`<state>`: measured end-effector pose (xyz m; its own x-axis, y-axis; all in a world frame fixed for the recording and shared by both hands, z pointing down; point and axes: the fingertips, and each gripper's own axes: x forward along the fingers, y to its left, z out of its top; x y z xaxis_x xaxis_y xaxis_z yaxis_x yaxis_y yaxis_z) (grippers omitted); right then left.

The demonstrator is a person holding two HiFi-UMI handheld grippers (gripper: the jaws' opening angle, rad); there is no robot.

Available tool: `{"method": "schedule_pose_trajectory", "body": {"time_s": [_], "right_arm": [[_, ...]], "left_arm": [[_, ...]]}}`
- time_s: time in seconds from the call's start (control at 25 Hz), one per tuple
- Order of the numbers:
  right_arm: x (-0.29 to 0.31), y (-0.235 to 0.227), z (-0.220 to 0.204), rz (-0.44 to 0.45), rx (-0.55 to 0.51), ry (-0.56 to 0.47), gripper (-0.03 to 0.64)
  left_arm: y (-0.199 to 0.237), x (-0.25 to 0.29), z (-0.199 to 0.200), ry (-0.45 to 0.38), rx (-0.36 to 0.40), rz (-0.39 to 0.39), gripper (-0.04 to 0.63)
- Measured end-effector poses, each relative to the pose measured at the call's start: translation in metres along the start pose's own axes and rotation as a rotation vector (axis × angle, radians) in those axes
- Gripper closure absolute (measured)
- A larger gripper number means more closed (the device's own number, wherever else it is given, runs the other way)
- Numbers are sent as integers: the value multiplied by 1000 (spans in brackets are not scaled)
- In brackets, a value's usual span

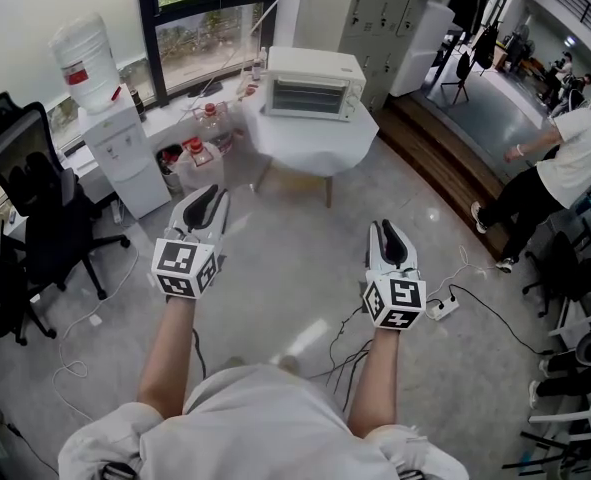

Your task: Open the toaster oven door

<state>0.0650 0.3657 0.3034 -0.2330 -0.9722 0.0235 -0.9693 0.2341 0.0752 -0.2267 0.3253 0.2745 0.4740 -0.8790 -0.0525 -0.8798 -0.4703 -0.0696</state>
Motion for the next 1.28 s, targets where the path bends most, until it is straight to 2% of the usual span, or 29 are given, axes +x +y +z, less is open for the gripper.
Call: {"method": "schedule_pose_trajectory", "body": {"time_s": [0.64, 1.28], "right_arm": [[8, -29, -9, 32, 26, 11, 554], [26, -98, -26, 60, 31, -1, 554]], "left_arm": [[-27, 24, -7, 28, 1, 12, 522], [-80, 79, -14, 29, 29, 26, 522]]}}
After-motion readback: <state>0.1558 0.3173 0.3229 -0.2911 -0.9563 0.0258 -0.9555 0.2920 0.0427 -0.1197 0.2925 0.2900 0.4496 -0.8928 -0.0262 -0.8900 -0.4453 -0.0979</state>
